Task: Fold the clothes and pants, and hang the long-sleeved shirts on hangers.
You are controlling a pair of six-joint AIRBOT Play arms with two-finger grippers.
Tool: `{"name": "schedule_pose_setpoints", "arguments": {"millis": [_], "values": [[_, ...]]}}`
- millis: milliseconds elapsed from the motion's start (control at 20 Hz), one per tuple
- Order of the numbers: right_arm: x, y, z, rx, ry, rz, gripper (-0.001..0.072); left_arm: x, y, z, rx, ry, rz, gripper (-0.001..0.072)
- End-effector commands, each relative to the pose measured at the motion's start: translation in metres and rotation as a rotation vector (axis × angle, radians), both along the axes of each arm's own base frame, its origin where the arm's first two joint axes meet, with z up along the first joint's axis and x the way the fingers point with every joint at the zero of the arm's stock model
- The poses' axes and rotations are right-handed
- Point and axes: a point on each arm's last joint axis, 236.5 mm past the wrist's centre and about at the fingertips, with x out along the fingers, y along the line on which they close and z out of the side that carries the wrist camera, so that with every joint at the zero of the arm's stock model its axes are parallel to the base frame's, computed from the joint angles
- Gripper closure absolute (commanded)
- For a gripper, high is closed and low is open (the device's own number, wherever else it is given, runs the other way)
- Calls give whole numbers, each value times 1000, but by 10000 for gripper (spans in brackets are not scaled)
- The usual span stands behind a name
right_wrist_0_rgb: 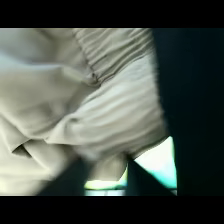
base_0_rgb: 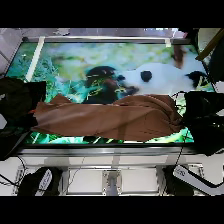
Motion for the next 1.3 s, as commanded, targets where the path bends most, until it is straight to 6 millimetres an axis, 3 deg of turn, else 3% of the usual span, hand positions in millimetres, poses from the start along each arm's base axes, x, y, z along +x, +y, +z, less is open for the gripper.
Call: {"name": "schedule_pose_setpoints", "arguments": {"millis": [0,100,250,400,450,550,650,800,950,1000,1100,1150,1200,1250], "values": [[14,-11,3,-29,-41,-13,683,10,9,8,38,-56,-1,696],[28,-25,30,-88,-92,3,683,20,19,28,56,-122,24,696],[49,-43,89,-174,-183,31,683,27,36,70,87,-208,79,696],[45,-46,131,-231,-211,67,683,17,39,86,91,-210,106,696],[34,-46,131,-246,-180,80,684,5,37,81,79,-164,117,696],[1,-41,112,-227,-45,115,683,-24,34,66,68,-39,141,696],[-30,-35,79,-169,66,107,683,-48,41,48,112,34,158,696],[-62,-32,30,-126,145,76,684,-85,37,1,102,138,182,696],[-66,-36,19,-132,142,49,683,-120,32,-49,67,235,220,696],[-64,-38,20,-137,135,47,683,-121,33,-58,67,232,226,696],[-57,-39,28,-137,114,38,662,-102,41,-56,81,154,232,690],[-49,-38,38,-127,88,35,570,-84,43,-44,77,67,250,596],[-38,-37,50,-116,50,28,382,-57,45,-22,65,-58,262,300],[-25,-39,67,-117,4,24,286,-27,44,7,51,-207,258,102]]}}
